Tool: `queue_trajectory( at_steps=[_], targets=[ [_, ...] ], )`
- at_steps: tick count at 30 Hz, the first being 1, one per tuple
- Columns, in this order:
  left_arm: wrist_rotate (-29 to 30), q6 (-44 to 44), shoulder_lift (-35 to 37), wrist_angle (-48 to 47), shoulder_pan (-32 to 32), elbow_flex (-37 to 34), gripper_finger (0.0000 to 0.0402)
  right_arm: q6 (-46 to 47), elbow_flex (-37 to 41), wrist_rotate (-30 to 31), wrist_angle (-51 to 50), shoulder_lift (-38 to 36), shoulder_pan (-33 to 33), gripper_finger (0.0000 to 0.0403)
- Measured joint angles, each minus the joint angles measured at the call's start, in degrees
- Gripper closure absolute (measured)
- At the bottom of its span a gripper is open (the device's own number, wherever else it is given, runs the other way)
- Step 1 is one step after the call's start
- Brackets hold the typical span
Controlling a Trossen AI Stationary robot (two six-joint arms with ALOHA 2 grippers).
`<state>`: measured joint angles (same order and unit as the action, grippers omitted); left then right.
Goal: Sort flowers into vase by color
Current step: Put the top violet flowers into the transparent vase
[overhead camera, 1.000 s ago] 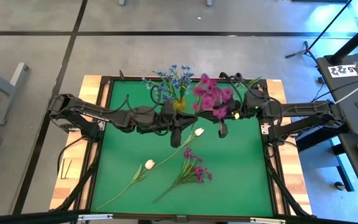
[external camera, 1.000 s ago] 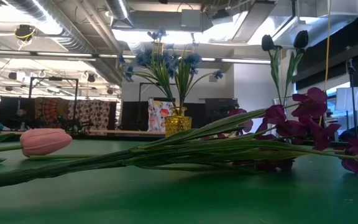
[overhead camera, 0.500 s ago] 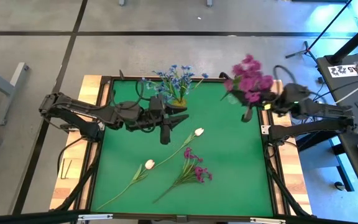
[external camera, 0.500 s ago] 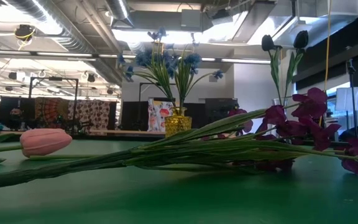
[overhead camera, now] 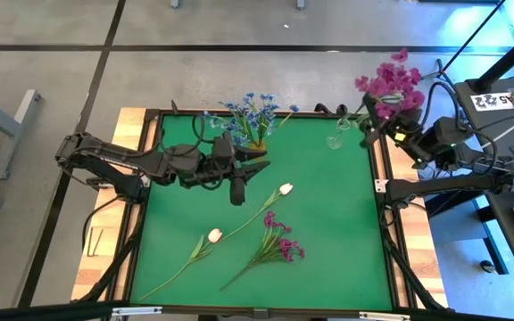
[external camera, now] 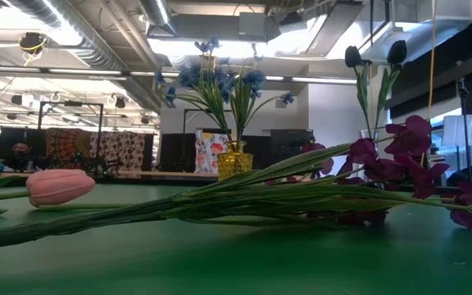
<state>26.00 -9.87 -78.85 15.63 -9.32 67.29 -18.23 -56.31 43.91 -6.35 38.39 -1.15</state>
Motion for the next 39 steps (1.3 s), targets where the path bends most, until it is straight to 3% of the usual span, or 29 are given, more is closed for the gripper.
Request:
queue_trajectory(
  at_steps=[5, 13, 24, 26, 34, 39],
  targets=[
    [0.22, 0.02, -0.07, -0.87, 0.02, 0.0, 0.0263, 0.71, 0.0, 3.29, -0.37, 0.0, 0.0, 0.0378],
    [0.76, -0.01, -0.07, -2.61, 0.02, 0.0, 0.0262, 12.4, 0.0, -13.18, -6.4, 0.09, 0.04, 0.0376],
    [1.99, 0.0, -0.07, -4.75, 0.04, 0.0, 0.0262, 19.28, 0.57, -13.29, -18.48, 3.79, 2.28, 0.038],
    [2.02, -0.02, -0.07, -5.2, 0.04, 0.0, 0.0262, 18.95, 2.06, -9.3, -17.28, 5.38, 5.11, 0.0389],
    [3.6, -0.02, -0.09, -7.98, 0.04, 0.0, 0.0262, 17.93, 9.32, 17.88, -8.5, 10.48, 17.47, 0.0387],
    [3.61, -0.02, -0.11, -9.38, 0.04, 0.0, 0.0262, 18.04, 15.66, 29.02, -1.85, 10.65, 20.26, 0.0391]
  ],
)
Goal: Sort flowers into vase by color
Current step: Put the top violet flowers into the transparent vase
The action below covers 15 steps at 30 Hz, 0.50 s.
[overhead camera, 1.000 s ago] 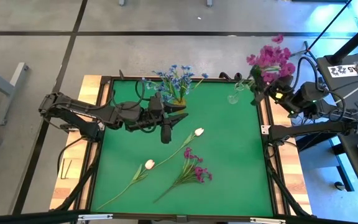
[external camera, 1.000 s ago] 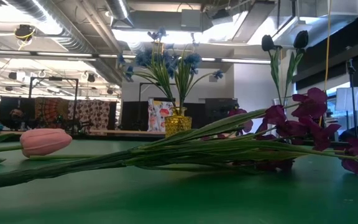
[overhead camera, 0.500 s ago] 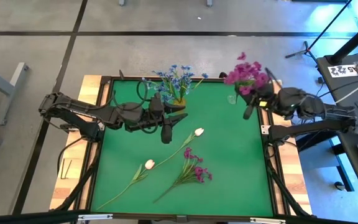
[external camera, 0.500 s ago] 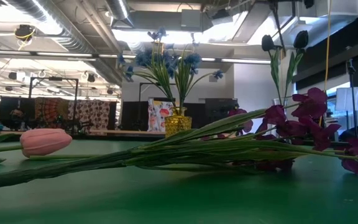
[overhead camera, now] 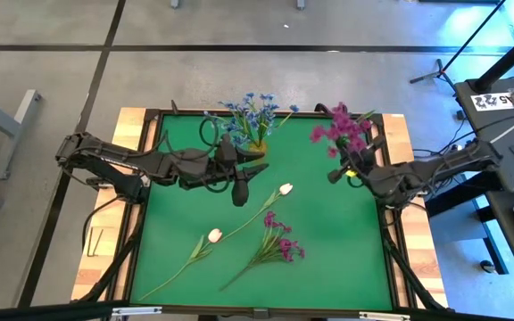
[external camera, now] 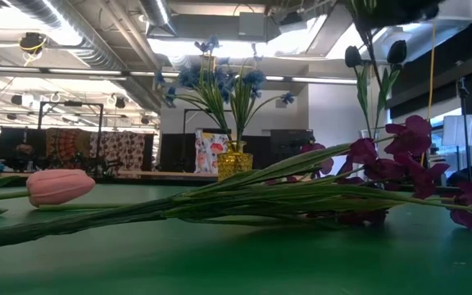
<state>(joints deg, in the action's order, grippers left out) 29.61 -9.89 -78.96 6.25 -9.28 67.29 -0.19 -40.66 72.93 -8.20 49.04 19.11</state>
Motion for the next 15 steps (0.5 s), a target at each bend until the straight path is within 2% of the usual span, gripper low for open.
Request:
queue_trajectory(
  at_steps=[3, 7, 11, 15],
  targets=[
    [0.0, 0.0, 0.0, -0.51, 0.0, 0.0, 0.0262, 0.0, 4.35, 4.9, 2.81, -0.29, -0.5, 0.0391],
    [0.0, 0.0, 0.0, -0.86, 0.02, 0.0, 0.0262, -0.26, 7.1, 6.39, 4.3, -0.68, -3.93, 0.0385],
    [0.0, 0.0, 0.0, -0.84, 0.02, 0.0, 0.0262, -2.64, 7.35, 1.44, 5.73, -1.02, -9.11, 0.0387],
    [0.0, -0.02, 0.0, -1.06, 0.02, 0.0, 0.0262, -10.2, 7.36, -7.48, 12.72, -0.97, -14.48, 0.039]
  ],
)
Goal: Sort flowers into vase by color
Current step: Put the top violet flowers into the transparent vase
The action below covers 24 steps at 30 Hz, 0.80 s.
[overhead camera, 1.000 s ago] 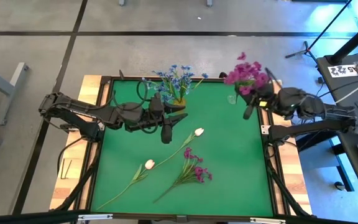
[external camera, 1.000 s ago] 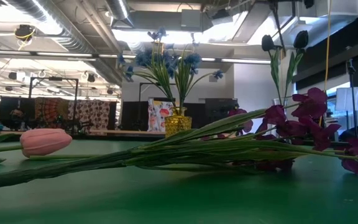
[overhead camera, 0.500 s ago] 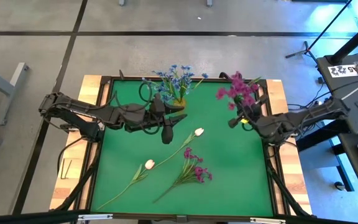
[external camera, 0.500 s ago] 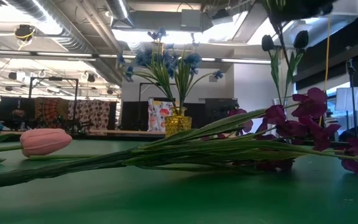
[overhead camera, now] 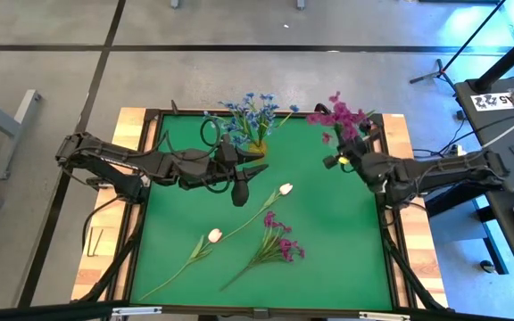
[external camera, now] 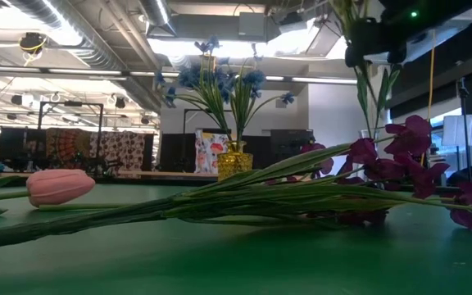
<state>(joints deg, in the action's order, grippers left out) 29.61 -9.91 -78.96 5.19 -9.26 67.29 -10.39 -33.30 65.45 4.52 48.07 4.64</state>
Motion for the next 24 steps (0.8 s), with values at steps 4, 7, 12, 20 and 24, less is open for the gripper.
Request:
queue_trajectory(
  at_steps=[4, 7, 12, 20, 24],
  targets=[
    [-0.01, -0.07, 0.0, -0.26, 0.0, 0.0, 0.0263, -7.19, 0.0, -8.6, 9.14, -0.02, -4.73, 0.039],
    [-0.01, -0.32, 0.0, -0.56, 0.0, 0.0, 0.0263, -8.29, 0.38, -13.78, 12.24, -1.28, -7.58, 0.039],
    [-0.02, -0.63, 0.0, -2.43, -0.04, 0.0, 0.0263, -9.66, 4.97, -15.1, 16.04, -4.88, -11.7, 0.0391],
    [-0.02, -1.55, 0.0, -3.67, -0.02, -0.02, 0.0263, -11.46, 11.08, -19.85, 22.79, -11.01, -18.1, 0.0391],
    [-0.02, -1.57, 0.0, -3.67, -0.02, -0.02, 0.0263, -11.54, 11.3, -22.0, 22.62, -11.71, -21.08, 0.0384]
  ],
)
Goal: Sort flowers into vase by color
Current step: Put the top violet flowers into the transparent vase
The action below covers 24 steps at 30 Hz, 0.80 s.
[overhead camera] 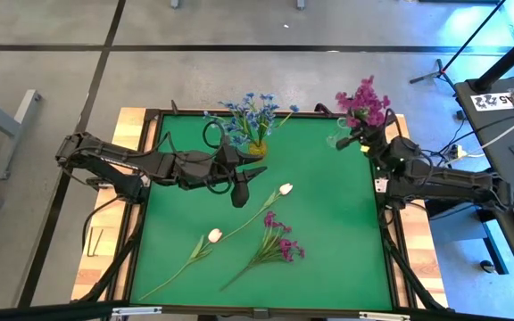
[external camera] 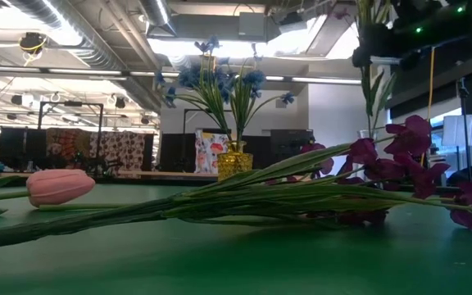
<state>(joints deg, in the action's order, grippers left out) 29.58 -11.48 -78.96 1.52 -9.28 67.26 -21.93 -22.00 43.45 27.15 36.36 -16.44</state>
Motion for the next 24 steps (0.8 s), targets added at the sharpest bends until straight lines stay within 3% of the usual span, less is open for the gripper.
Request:
queue_trajectory(
  at_steps=[9, 16, 24],
  targets=[
    [0.0, 0.0, 0.0, -0.02, 0.0, 0.0, 0.0263, 3.95, 0.07, -5.06, -5.37, 0.28, -3.98, 0.0385],
    [0.0, -0.04, 0.0, -0.04, 0.0, 0.0, 0.0263, 5.2, 0.07, -5.03, -9.22, 0.26, -4.69, 0.0369],
    [0.0, -0.37, 0.0, -0.04, 0.0, 0.0, 0.0263, 5.39, 0.07, -7.68, -5.57, 0.22, -4.62, 0.0379]
  ],
)
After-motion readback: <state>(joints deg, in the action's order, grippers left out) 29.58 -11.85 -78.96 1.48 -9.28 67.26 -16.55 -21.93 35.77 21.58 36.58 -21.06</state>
